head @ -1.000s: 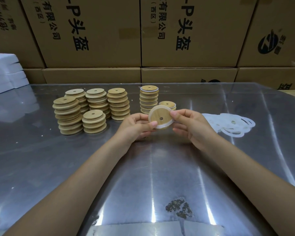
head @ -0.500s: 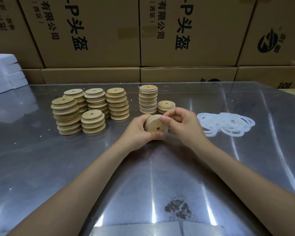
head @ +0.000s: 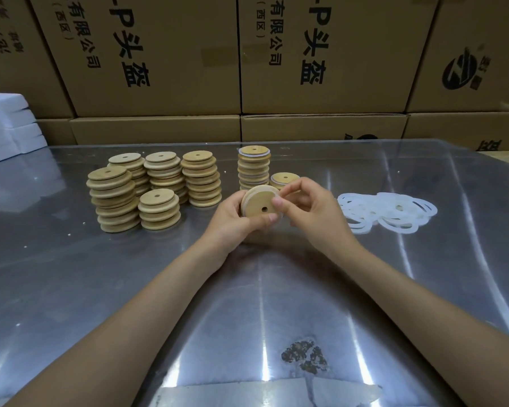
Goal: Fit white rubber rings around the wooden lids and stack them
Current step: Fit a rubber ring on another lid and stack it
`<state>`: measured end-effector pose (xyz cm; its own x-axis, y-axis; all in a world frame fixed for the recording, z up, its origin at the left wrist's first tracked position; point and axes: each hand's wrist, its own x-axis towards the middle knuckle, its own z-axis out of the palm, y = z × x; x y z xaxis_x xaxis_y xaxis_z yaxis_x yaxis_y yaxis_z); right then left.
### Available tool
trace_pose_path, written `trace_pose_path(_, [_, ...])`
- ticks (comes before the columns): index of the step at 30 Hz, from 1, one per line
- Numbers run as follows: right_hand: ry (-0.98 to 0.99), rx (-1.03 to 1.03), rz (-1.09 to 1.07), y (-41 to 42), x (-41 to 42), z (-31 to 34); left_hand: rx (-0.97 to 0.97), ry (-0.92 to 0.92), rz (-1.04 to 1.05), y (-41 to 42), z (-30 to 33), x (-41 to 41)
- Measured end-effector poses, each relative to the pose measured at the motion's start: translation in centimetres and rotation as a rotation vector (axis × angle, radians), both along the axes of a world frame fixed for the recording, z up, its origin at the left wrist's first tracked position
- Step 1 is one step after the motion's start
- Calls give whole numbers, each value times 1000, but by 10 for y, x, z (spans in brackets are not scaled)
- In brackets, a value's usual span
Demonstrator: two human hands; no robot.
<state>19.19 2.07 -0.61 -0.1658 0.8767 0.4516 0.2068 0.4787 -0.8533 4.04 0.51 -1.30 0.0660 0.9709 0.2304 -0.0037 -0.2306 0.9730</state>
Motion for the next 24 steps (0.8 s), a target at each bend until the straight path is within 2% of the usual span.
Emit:
trace_pose_path(7, [-9,14,-82,0,0,-5,107,146,71,2,-2,4])
trace_pose_path(14, [260,-282,45,-3,-4,1,57,15,30,-1,2,1])
trace_pose_path(24, [211,-234,62,-1,0,1,-57,-114,-24,1,-1,0])
